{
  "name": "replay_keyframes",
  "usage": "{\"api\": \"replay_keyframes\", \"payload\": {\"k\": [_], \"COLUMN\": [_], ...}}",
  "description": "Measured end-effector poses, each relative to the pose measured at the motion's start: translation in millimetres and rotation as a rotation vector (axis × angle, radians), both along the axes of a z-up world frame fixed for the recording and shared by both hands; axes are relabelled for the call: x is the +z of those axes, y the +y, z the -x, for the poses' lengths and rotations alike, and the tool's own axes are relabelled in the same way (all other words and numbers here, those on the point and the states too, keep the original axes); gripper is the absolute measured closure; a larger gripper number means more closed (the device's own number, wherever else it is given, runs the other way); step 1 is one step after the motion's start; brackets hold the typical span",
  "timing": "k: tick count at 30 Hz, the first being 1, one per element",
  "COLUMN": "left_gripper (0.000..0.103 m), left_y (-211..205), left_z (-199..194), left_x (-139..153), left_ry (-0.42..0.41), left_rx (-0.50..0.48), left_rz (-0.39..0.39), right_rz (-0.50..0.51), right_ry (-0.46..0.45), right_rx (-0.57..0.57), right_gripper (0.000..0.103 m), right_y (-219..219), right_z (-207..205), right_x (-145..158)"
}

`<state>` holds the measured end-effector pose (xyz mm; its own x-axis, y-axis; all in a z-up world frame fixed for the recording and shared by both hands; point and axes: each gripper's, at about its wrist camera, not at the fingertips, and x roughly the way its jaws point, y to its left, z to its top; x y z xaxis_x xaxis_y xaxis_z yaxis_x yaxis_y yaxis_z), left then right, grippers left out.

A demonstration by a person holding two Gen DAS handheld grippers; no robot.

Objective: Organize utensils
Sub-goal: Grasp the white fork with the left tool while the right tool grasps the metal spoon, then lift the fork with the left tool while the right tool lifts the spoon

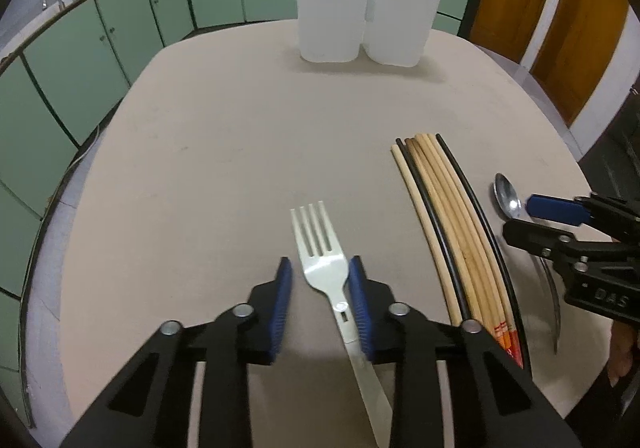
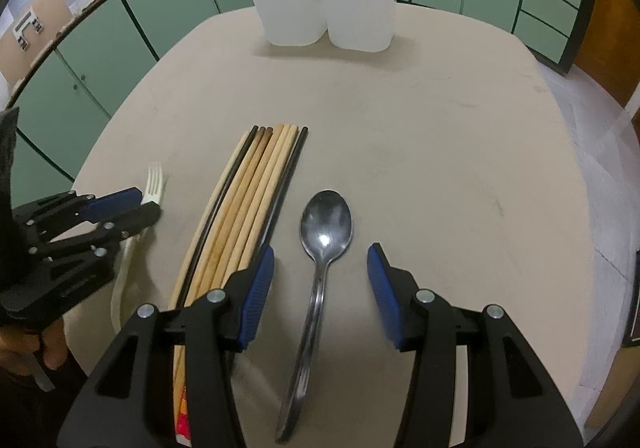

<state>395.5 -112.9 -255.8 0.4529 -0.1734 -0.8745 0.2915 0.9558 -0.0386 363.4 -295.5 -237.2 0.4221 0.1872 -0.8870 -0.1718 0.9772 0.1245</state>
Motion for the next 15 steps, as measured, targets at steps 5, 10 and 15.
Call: {"api": "replay_keyframes", "payload": {"k": [5,10,15], "left_gripper": [0.074,0.076,0.079], "left_y": [-0.3,-7.9,-2.7], "left_z": [-3.5,-6.3,-3.9], "left_x": [-1.1,-2.3,-0.6], "left_ry": [0.001,0.002,0.001], "left_rx": [-0.021,-0.020,-0.016], "left_rz": [-0.003,-0.001,0.055], "right_rz": [0.016,0.024,0.010], "right_ry": [0.014,0.033,0.019], "right_rx": [0.020,0.029,0.038], "right_gripper": [0.060,0.076,0.076], "right_y": [1.2,-2.1,-3.8], "right_z": [-8.6,-8.8,-1.5], "right_x": [-1.3,0.0,3.3]}}
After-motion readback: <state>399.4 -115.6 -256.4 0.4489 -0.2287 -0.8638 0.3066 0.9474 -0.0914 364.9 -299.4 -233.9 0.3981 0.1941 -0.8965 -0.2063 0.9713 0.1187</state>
